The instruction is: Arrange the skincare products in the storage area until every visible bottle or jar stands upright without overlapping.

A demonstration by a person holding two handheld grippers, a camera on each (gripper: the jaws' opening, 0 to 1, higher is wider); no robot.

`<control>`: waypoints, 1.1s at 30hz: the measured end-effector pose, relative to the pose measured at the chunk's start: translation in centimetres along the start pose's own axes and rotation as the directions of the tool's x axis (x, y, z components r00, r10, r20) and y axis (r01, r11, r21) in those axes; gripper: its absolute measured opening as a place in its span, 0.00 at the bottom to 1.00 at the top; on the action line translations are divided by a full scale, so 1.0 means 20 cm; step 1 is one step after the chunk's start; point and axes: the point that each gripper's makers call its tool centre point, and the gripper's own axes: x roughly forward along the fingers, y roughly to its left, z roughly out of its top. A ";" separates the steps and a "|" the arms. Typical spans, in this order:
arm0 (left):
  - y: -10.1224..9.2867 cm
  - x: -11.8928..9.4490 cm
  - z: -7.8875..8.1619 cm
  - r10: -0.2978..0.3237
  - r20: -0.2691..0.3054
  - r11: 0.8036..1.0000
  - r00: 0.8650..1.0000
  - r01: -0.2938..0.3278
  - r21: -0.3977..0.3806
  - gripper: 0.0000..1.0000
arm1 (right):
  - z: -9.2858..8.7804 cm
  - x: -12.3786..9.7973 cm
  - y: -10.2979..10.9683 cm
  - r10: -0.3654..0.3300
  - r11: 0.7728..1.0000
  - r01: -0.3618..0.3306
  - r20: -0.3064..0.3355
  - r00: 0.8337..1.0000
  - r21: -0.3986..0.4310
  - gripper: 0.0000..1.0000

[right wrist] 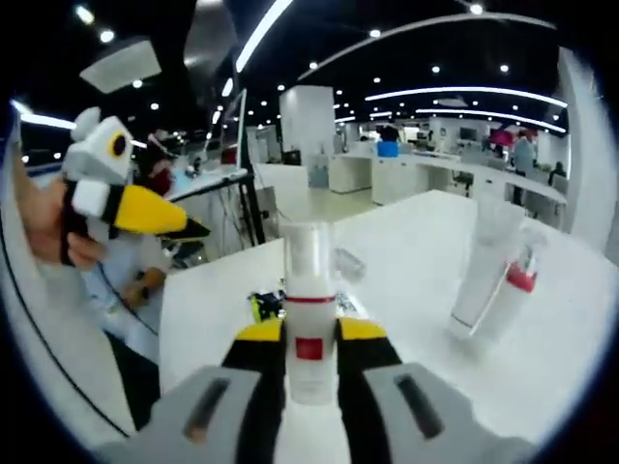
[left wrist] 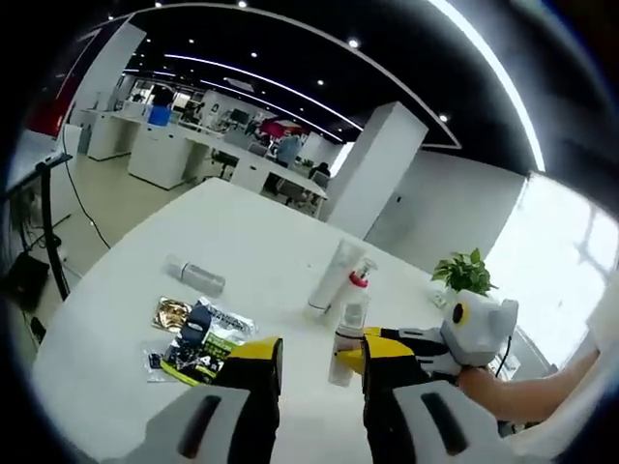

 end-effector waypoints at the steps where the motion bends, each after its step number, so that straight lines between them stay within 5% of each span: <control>1: 0.00 0.00 0.00 0.001 -0.003 1.000 1.000 -0.001 -0.001 0.32 | 0.00 0.00 -0.01 -0.006 1.000 0.006 0.002 1.000 0.003 0.17; 7: 0.02 -0.02 -0.02 0.008 -0.024 1.000 1.000 -0.008 0.013 0.32 | -0.05 -0.03 -0.23 -0.123 0.992 0.122 0.052 0.991 0.021 0.17; 19: 0.04 -0.03 -0.05 0.023 -0.075 0.998 0.997 -0.019 0.052 0.31 | -0.15 -0.05 -0.42 -0.232 0.972 0.235 0.096 0.968 -0.018 0.17; 24: 0.02 -0.03 -0.06 0.022 -0.096 0.995 0.995 -0.013 0.095 0.31 | -0.15 -0.05 -0.56 -0.286 0.958 0.284 0.171 0.943 0.033 0.17; 33: 0.02 -0.04 -0.08 0.038 -0.130 0.993 0.991 -0.023 0.120 0.30 | -0.23 -0.09 -0.71 -0.340 0.940 0.321 0.213 0.916 0.118 0.17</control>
